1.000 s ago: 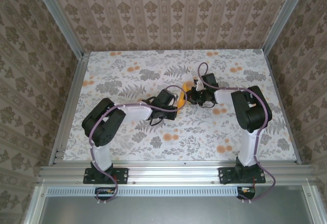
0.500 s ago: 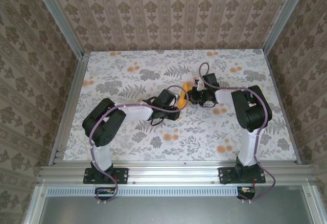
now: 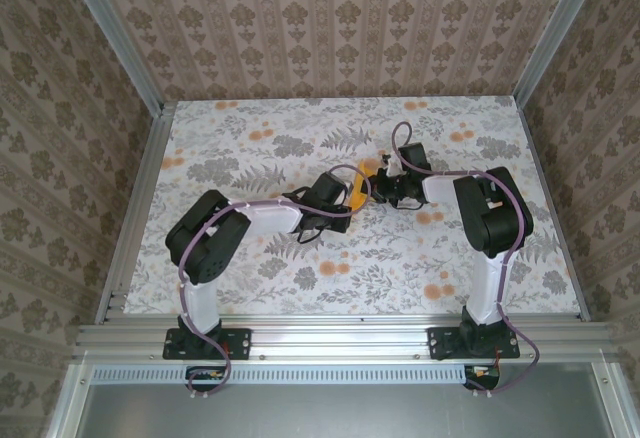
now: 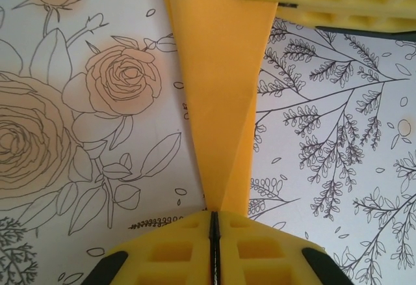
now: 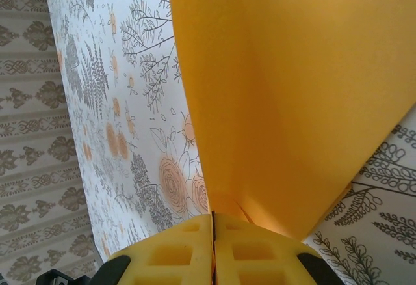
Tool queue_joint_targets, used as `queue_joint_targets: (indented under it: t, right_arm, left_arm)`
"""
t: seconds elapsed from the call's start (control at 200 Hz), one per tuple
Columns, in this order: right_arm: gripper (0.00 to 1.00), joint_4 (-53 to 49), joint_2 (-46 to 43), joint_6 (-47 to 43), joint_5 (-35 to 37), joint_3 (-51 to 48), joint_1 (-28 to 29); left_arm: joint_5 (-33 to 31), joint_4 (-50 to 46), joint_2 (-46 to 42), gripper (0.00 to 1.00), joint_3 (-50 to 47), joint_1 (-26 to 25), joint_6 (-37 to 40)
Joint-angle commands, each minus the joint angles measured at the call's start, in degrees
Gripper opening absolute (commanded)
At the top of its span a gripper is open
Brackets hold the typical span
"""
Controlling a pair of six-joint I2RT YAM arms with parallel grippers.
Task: Fold a paper plane with a square sheet of paper (pick it up from the middle)
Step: Fold the wing for the fifth time at the center of the table.
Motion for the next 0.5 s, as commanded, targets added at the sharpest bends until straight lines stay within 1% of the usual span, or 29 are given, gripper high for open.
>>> queue_joint_targets:
  t: [0.0,0.175,0.32,0.41,0.495]
  right_arm:
    - [0.08,0.97,0.97,0.68,-1.08,-0.70,-0.45]
    - [0.08,1.37,0.55,0.84,-1.77,-0.97,-0.43]
    - [0.07,1.46,-0.40,0.85,-3.41,-1.68,0.13]
    - [0.07,1.27,-0.76,0.30,-5.18,-2.39,0.67]
    - [0.06,-0.08,-0.80,-0.86,-6.71,-2.78,1.36]
  left_arm:
    - [-1.23,-1.18,0.73,0.10,1.12,-0.03,0.83]
    - [-0.92,-1.19,-1.90,0.11,-0.42,-0.02,0.29]
    - [3.07,1.10,-6.31,0.22,-3.51,1.16,-0.99]
    - [6.13,3.37,-9.33,0.30,-6.09,2.85,-2.91]
    - [7.99,5.65,-11.91,0.34,-8.74,4.95,-5.14]
